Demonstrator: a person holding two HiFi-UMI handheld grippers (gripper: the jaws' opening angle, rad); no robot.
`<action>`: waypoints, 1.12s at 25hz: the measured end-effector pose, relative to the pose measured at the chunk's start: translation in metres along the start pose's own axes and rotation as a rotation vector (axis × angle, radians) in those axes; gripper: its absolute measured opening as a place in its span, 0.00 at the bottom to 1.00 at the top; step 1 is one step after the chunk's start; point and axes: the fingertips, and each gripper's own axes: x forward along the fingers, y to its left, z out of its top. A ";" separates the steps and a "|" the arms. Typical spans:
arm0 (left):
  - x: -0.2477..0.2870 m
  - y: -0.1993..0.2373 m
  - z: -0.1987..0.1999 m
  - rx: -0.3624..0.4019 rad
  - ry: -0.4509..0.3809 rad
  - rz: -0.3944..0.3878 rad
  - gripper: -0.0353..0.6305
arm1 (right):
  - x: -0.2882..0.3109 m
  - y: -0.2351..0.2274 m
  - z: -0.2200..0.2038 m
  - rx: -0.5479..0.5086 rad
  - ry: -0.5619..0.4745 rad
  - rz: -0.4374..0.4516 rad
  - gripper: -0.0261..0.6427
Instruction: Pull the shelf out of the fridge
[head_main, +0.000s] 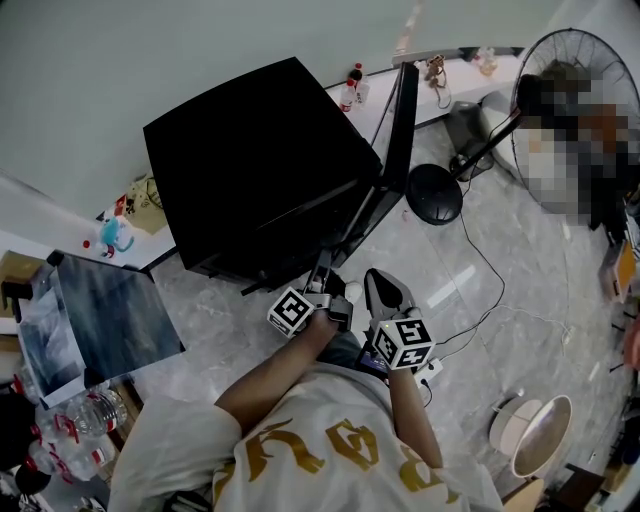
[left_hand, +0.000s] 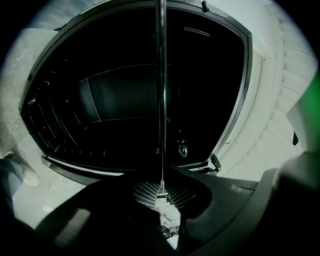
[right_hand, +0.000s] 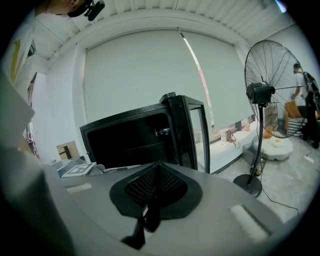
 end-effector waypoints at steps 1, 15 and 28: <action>0.000 0.000 0.000 -0.002 -0.001 0.001 0.25 | 0.000 0.000 0.000 -0.003 0.001 0.000 0.06; 0.000 0.002 -0.002 -0.010 -0.004 0.010 0.25 | -0.002 -0.003 0.000 -0.030 0.010 -0.013 0.06; 0.002 0.003 -0.006 -0.015 0.013 0.018 0.25 | 0.000 -0.004 0.000 -0.033 0.014 -0.003 0.06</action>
